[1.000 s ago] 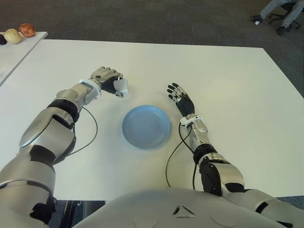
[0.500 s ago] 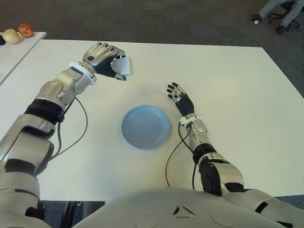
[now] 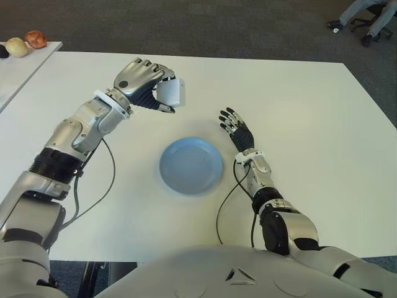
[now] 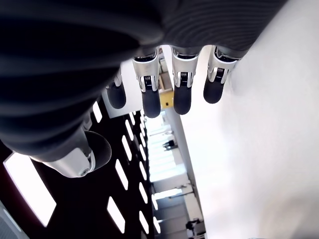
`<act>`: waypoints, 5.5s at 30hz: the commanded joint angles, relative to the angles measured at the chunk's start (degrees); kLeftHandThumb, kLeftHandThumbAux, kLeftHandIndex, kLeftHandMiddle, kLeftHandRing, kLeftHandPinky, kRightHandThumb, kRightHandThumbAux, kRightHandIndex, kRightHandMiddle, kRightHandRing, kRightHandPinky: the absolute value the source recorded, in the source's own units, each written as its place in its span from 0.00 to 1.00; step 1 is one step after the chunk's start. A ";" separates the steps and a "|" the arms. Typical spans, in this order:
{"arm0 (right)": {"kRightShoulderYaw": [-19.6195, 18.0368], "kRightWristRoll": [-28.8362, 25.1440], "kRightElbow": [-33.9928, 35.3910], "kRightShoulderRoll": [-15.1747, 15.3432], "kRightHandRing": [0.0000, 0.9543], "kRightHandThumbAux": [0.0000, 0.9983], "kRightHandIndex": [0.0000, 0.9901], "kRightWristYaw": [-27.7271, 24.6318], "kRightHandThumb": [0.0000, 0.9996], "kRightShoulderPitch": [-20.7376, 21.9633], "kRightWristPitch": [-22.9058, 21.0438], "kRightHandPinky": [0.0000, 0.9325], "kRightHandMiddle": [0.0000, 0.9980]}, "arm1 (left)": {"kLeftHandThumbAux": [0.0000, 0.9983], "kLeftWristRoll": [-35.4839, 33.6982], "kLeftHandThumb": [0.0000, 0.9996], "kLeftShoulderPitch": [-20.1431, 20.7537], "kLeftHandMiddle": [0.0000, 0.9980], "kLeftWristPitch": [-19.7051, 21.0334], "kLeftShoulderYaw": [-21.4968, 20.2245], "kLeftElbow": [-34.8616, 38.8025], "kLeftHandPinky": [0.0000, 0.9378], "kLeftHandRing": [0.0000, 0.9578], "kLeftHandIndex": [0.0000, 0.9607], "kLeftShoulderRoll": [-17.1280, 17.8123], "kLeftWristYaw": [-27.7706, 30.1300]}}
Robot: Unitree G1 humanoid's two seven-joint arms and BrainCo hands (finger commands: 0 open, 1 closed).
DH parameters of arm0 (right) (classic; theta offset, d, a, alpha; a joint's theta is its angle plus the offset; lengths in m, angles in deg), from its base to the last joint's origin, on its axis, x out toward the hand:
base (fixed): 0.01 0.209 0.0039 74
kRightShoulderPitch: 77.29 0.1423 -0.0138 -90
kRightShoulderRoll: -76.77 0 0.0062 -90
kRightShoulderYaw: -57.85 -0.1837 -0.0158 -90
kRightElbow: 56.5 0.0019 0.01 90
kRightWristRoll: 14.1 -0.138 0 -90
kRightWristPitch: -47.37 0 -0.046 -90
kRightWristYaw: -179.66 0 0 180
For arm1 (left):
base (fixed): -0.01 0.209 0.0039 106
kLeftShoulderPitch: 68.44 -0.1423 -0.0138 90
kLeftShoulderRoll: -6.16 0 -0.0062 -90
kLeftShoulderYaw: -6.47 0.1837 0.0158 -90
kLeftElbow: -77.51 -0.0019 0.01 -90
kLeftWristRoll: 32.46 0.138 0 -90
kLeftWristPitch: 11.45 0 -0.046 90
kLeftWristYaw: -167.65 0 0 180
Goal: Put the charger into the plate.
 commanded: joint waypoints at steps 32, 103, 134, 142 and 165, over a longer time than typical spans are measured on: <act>-0.25 -0.36 -5.00 -1.34 0.11 0.58 0.08 0.92 0.00 -3.23 -4.13 0.07 0.15 | 0.67 9.73 0.85 -8.61 0.55 -1.77 6.89 4.80 0.81 0.85 0.42 -6.85 9.12; 1.06 -0.16 -3.41 -0.66 0.07 0.66 0.08 -0.49 0.00 -4.02 -3.69 0.04 0.11 | 0.17 5.56 0.16 -10.36 0.00 -6.09 2.75 18.58 0.00 0.00 0.00 -2.32 29.66; 0.53 -0.38 -4.68 -0.38 0.10 0.60 0.09 0.23 0.00 -3.37 -4.09 0.07 0.15 | 0.67 -35.15 0.11 -9.58 0.06 9.81 -26.97 8.27 0.06 0.05 0.04 -14.21 21.23; -0.07 -0.83 -5.52 -0.01 0.10 0.66 0.08 -0.62 0.00 -2.97 -4.12 0.06 0.13 | 0.75 -42.98 0.02 -12.60 0.04 3.03 -35.70 -2.36 0.01 0.02 0.03 -19.67 14.23; -1.22 -1.22 -4.98 0.94 0.10 0.70 0.08 -1.12 0.00 -3.69 -2.55 0.09 0.13 | 0.79 -50.55 0.00 -21.01 0.00 -1.21 -37.87 -11.08 0.00 0.00 0.00 -32.66 9.75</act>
